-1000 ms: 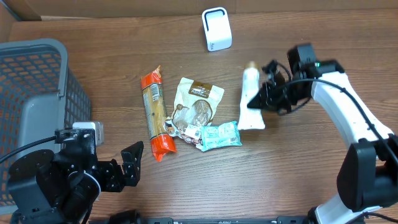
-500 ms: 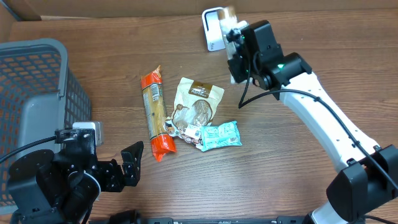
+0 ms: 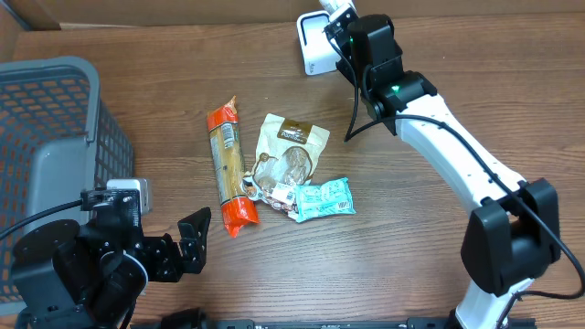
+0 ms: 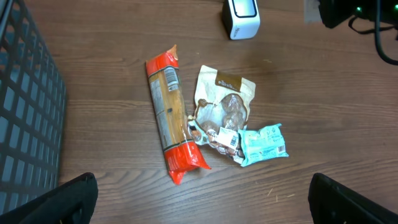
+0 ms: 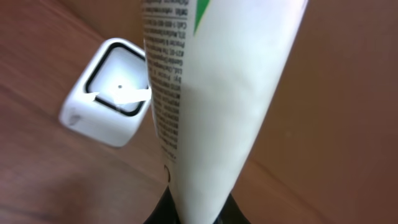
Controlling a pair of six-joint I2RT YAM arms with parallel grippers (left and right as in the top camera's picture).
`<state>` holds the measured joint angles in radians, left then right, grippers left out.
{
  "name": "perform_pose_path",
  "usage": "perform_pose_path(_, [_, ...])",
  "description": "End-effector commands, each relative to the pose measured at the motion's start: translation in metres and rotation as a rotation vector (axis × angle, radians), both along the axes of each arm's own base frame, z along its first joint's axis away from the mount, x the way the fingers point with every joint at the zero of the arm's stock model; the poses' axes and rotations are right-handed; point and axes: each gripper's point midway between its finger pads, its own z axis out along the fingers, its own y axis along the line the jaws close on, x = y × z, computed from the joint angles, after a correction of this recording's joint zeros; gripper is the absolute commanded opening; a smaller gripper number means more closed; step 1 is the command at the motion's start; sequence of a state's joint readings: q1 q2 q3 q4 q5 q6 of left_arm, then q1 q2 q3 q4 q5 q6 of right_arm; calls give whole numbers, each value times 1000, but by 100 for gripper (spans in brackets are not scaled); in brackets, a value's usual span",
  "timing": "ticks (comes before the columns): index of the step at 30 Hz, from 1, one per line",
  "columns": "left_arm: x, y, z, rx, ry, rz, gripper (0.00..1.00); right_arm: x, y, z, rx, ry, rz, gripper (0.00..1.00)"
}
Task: Scan the item barcode
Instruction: 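Lift the tube and hold its barcode against the white scanner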
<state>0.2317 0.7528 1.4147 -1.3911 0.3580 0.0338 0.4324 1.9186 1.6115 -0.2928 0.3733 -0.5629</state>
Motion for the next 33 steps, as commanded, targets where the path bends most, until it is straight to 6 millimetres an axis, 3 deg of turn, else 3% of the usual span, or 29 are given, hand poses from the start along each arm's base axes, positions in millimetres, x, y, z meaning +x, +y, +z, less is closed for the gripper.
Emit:
perform_pose_path(1, [0, 2, 4, 19, -16, -1, 99, 18, -9, 42, -120, -132, -17, 3])
perform_pose_path(13, [0, 2, 4, 19, -16, -1, 99, 67, -7, -26, -303, -198, -58, 3])
perform_pose_path(24, [0, 2, 4, 19, -16, -1, 100, 83, 2, -91, -359, -174, -15, 4])
perform_pose_path(33, [0, 2, 4, 19, -16, -1, 100, 83, -1, -97, -366, -165, -24, 4])
